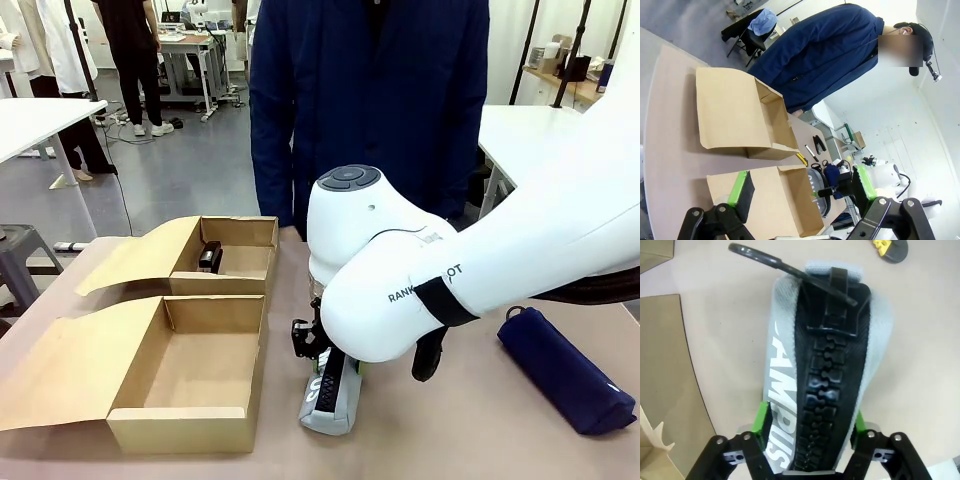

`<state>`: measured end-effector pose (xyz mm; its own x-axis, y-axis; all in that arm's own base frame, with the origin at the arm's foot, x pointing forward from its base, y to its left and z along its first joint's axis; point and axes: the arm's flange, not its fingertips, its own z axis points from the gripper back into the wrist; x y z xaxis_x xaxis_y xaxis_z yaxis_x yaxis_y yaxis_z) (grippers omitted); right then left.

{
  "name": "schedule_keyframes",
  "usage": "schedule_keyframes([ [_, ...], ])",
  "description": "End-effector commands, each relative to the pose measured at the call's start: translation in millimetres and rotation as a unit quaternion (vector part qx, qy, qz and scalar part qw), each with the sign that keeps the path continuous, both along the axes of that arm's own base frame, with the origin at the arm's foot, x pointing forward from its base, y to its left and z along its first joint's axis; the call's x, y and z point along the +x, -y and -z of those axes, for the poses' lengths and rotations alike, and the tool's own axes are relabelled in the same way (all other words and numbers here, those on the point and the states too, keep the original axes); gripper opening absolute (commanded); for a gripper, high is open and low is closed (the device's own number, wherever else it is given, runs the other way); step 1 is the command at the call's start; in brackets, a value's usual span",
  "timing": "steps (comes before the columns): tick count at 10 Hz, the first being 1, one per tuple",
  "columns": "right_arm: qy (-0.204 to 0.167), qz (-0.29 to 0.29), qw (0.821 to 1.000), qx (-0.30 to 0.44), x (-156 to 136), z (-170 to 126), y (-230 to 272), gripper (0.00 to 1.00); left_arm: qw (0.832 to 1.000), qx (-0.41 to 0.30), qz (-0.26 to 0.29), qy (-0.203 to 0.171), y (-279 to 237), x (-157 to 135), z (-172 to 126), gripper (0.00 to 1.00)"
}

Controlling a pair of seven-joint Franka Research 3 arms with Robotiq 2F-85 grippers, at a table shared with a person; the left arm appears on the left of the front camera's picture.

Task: Place items inside the box.
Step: Pick up a Pencil pouch or Stapler and place it inside the Mailer Box closest to the robot.

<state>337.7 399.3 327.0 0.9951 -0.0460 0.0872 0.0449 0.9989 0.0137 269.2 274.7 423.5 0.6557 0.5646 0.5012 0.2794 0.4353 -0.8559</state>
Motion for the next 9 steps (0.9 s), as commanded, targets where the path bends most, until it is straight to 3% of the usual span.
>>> schedule_keyframes([
  [1, 0.03, 0.016, 0.999, -0.025, -2.4, 4.4, -9.8, 0.0, 1.0, -0.002, -0.002, 0.019, 0.1, 0.6, -1.3, 1.0],
  [4, 0.022, 0.029, 0.999, -0.028, 0.3, 5.6, -9.3, 0.03, 1.0, -0.002, -0.002, 0.019, 0.1, 0.6, -1.3, 1.0],
  [7, 0.016, 0.031, 0.999, -0.032, -1.5, 2.9, -9.0, 0.0, 1.0, -0.002, -0.002, 0.019, 0.1, 0.6, -1.3, 1.0],
  [9, -0.009, 0.034, 0.999, -0.042, -12.5, -16.5, -11.6, 0.0, 1.0, -0.002, -0.002, 0.019, 0.1, 0.6, -1.3, 1.0],
])
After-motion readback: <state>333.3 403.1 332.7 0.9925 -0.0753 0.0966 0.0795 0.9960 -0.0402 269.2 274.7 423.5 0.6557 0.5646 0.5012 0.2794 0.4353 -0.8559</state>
